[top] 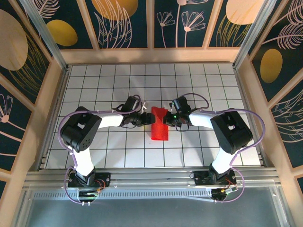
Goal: Fold a paper plane with a square sheet of paper (fold left side to right side)
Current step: First fold in half a square sheet of paper at the center of the table.
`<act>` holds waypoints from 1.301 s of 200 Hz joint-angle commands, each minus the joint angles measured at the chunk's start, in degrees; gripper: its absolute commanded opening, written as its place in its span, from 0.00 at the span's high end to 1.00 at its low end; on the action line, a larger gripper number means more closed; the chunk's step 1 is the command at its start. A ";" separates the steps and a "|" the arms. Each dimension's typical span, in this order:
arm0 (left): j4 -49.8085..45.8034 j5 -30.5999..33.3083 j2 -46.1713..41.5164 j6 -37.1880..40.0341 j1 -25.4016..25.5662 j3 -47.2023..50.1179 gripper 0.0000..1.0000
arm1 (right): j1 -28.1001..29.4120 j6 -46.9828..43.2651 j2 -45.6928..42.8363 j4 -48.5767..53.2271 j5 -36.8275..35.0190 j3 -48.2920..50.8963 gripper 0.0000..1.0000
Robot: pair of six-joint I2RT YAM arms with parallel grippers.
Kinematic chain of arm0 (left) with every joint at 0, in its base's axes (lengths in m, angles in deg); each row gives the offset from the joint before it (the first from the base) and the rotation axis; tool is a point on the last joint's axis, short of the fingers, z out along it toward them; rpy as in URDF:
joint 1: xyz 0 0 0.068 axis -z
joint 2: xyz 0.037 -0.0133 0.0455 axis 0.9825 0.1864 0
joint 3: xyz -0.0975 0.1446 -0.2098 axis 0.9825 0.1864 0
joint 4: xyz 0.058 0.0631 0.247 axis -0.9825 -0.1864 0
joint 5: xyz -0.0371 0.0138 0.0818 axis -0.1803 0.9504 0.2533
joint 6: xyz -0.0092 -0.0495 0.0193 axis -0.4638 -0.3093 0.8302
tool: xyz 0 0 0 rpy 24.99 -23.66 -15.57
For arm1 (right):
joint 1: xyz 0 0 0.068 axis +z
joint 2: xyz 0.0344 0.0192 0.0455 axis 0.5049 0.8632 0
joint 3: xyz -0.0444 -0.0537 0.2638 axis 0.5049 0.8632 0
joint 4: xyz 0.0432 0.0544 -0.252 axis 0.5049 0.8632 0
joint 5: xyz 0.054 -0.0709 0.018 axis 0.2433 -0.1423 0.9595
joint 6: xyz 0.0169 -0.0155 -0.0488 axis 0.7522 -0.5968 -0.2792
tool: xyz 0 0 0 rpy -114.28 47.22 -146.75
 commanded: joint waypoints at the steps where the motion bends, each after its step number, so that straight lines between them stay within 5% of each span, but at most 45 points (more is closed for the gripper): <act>1: -2.64 1.18 1.26 0.60 0.41 -1.43 0.47 | 0.46 -0.76 -0.53 1.77 -1.66 -1.54 0.98; 84: -7.01 4.60 3.81 1.34 2.36 -2.42 0.58 | 0.46 -0.77 -0.88 2.41 -2.42 -1.60 0.97; 180: -11.49 8.44 6.69 0.77 4.84 -6.32 0.59 | -1.73 -3.00 -9.71 9.31 -9.96 1.11 0.59; 260: -18.19 11.84 10.70 4.63 6.87 -11.94 0.58 | -8.28 -5.16 -18.68 11.07 -12.28 5.94 0.47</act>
